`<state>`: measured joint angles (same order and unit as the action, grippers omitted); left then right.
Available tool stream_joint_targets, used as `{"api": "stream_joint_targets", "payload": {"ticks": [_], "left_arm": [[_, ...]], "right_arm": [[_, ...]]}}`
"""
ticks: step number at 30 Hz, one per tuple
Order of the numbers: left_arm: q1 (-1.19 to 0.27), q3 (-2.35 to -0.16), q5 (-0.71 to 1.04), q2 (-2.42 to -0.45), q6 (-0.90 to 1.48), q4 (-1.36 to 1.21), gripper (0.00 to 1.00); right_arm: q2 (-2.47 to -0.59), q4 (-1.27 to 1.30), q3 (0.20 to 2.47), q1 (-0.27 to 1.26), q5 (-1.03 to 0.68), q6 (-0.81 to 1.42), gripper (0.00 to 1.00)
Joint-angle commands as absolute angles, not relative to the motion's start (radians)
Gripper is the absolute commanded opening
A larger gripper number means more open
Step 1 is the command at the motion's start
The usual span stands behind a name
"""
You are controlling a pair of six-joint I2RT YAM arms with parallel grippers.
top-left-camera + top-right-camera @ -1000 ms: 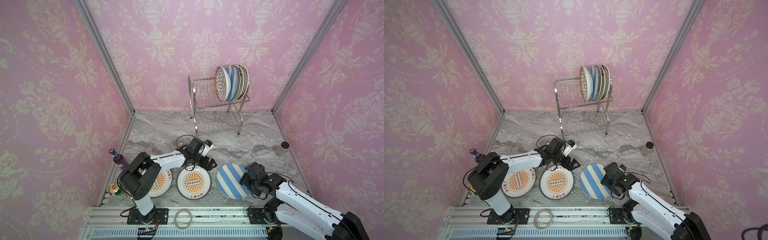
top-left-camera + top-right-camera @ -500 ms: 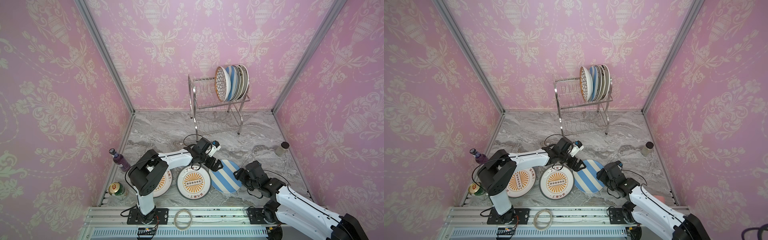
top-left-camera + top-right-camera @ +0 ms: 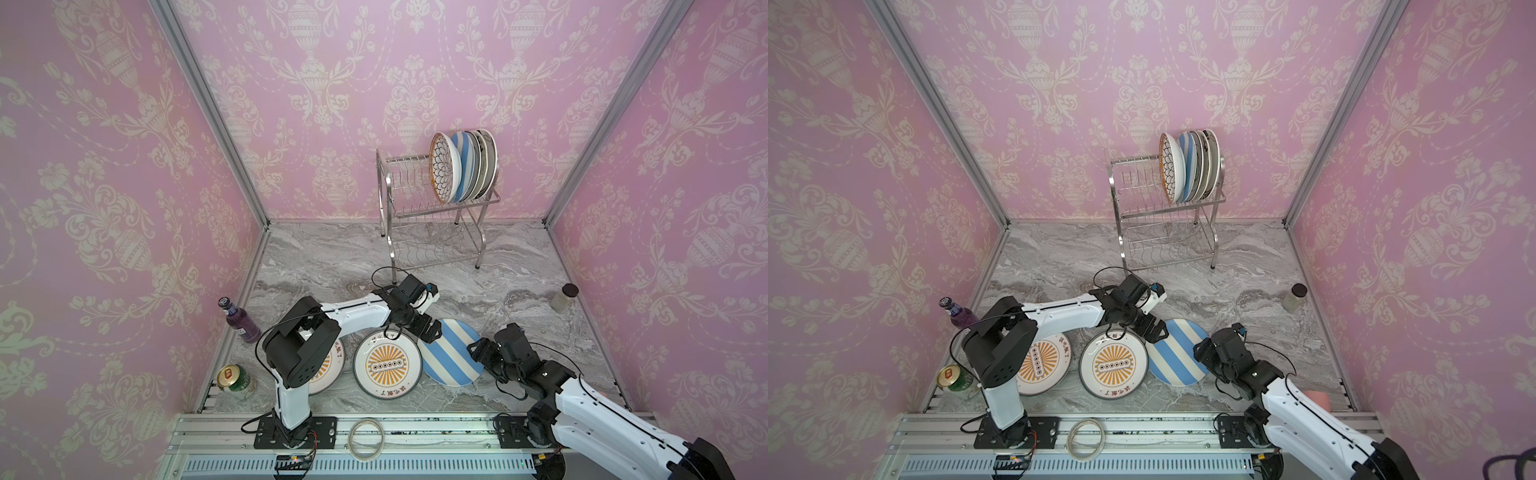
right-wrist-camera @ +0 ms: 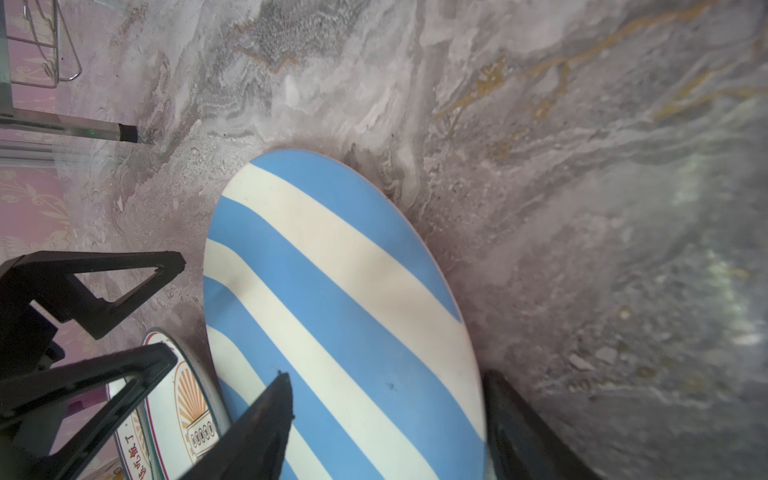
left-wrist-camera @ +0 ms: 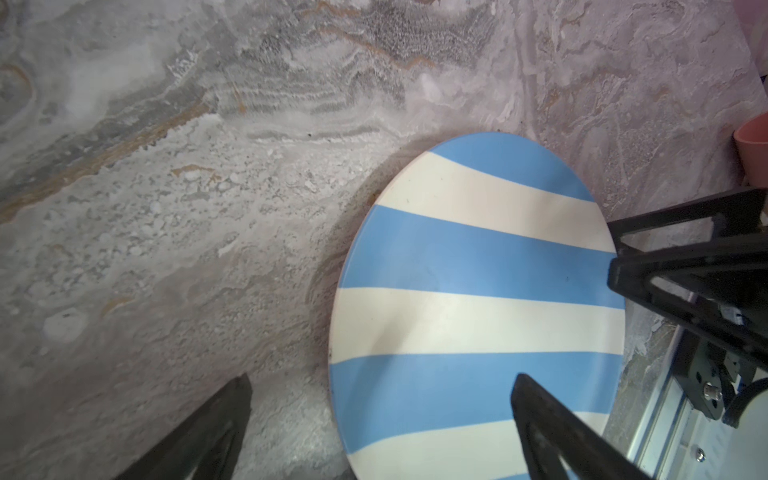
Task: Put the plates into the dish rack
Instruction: 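Push the striped plate's far edge with the left gripper while right gripper grips its rim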
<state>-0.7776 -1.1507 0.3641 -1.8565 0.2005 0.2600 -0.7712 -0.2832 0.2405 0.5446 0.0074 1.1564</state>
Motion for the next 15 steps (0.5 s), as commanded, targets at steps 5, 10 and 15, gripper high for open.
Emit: {"api": "stream_joint_targets", "payload": {"ticks": [5, 10, 15], "left_arm": [[-0.786, -1.170, 0.411, -1.906, 0.224, 0.284, 0.99], [-0.789, -1.178, 0.443, -1.919, 0.219, 0.282, 0.99], [-0.799, -1.195, 0.493, -1.932, 0.226, 0.257, 0.99]], "right_arm": [[-0.790, -0.400, 0.179, 0.541, -0.031, 1.158, 0.73], [-0.813, -0.353, 0.176, 0.542, -0.039, 1.158, 0.72], [-0.847, -0.304, 0.191, 0.541, -0.046, 1.150, 0.71]]}}
